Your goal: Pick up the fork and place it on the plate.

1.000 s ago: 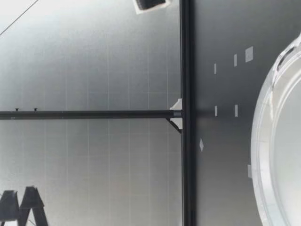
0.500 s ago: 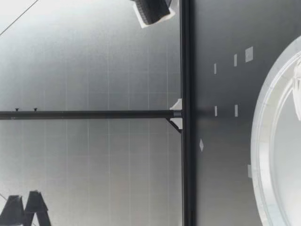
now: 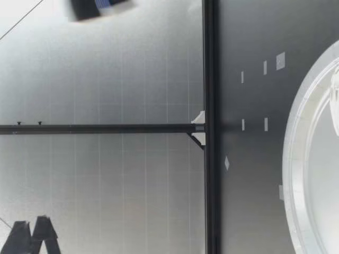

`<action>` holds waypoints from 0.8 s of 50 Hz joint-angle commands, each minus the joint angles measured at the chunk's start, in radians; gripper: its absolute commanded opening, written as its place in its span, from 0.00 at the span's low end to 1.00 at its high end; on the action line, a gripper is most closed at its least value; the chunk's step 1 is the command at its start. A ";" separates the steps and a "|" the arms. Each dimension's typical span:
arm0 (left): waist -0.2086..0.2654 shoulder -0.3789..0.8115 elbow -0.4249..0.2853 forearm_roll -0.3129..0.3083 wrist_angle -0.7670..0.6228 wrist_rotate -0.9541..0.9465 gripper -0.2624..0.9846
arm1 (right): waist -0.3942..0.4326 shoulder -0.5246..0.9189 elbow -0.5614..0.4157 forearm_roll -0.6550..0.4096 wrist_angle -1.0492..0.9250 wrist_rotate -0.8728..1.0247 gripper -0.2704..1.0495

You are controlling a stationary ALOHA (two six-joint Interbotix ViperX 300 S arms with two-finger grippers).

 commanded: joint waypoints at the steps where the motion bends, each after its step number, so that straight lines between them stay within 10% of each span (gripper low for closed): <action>1: 0.002 -0.002 -0.008 0.003 -0.009 0.000 0.93 | -0.048 -0.064 -0.021 -0.043 -0.091 -0.011 0.59; 19: -0.002 0.011 0.028 0.003 -0.104 -0.046 0.93 | -0.190 -0.135 -0.009 -0.311 -0.508 -0.252 0.59; 40: -0.012 0.161 -0.018 0.015 -0.089 -0.084 0.93 | -0.385 -0.120 0.215 -0.290 -1.150 -0.482 0.58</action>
